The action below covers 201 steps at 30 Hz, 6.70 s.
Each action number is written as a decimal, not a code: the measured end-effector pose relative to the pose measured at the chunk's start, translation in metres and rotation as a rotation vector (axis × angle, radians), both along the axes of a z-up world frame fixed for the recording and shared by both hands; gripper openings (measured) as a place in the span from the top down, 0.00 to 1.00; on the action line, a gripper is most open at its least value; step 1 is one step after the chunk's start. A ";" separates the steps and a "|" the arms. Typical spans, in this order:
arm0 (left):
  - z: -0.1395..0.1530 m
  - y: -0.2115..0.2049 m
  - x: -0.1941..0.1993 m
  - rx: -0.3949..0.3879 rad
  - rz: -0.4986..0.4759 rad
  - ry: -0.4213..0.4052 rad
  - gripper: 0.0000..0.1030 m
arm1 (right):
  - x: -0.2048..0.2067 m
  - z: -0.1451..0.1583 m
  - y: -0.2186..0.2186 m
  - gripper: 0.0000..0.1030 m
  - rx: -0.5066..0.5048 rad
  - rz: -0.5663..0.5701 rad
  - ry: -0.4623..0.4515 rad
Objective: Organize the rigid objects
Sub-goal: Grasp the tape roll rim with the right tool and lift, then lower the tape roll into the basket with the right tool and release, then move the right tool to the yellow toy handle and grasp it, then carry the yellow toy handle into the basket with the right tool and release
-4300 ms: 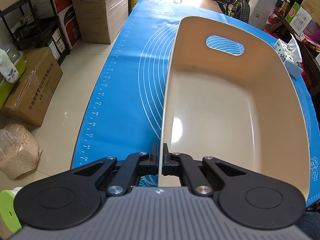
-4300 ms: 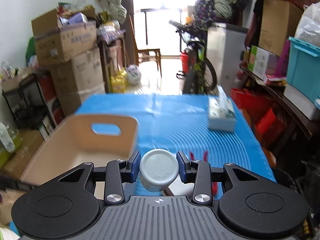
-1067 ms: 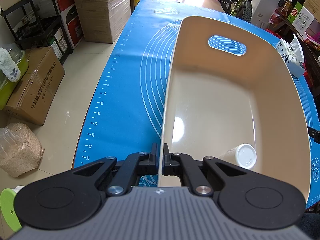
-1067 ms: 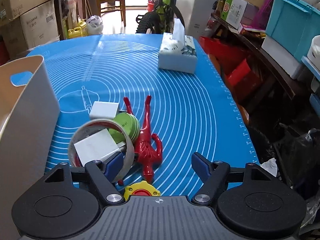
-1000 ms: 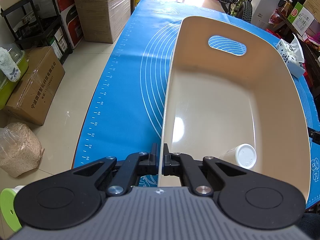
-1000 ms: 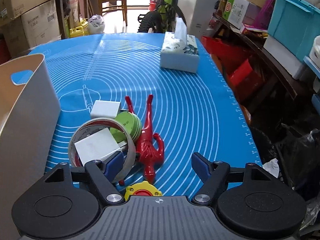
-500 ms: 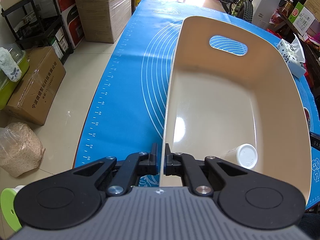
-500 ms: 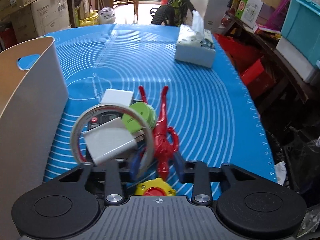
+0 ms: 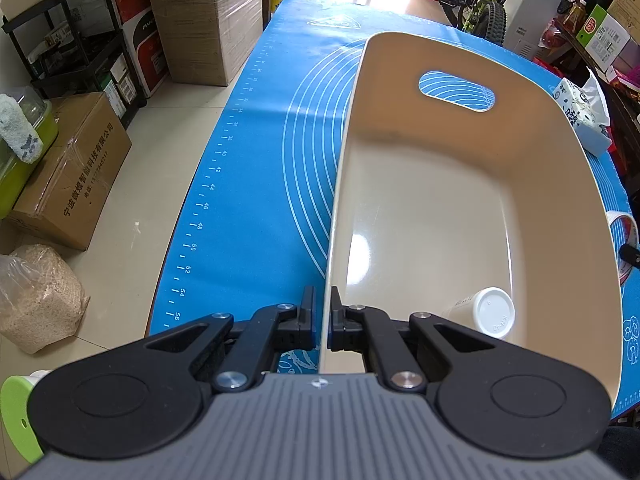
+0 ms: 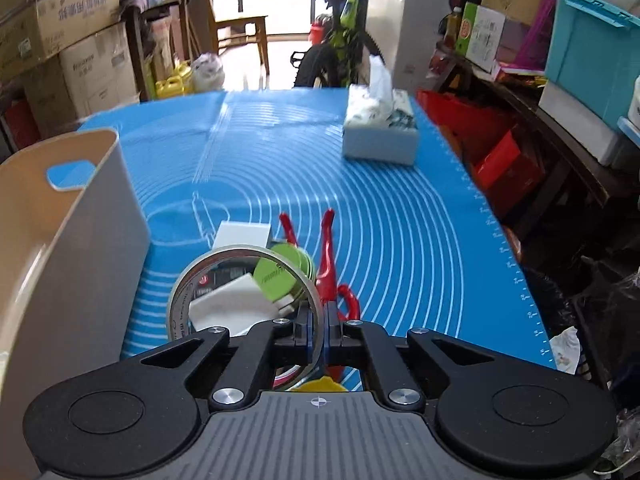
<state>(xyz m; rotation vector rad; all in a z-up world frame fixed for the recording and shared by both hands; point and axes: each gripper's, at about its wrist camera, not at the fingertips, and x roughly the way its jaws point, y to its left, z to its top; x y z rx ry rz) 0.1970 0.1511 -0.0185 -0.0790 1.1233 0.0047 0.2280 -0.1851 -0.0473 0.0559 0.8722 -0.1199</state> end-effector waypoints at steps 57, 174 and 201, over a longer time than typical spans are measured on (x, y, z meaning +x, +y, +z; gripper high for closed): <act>0.000 -0.002 0.001 -0.008 0.006 0.002 0.92 | -0.020 0.022 0.184 0.84 0.007 0.404 0.076; 0.000 -0.002 0.003 -0.010 0.017 0.008 0.96 | -0.042 0.027 -0.011 0.55 0.029 -0.008 0.002; -0.001 -0.002 0.004 -0.007 0.013 0.008 0.96 | 0.004 0.115 0.131 0.55 0.127 0.275 -0.240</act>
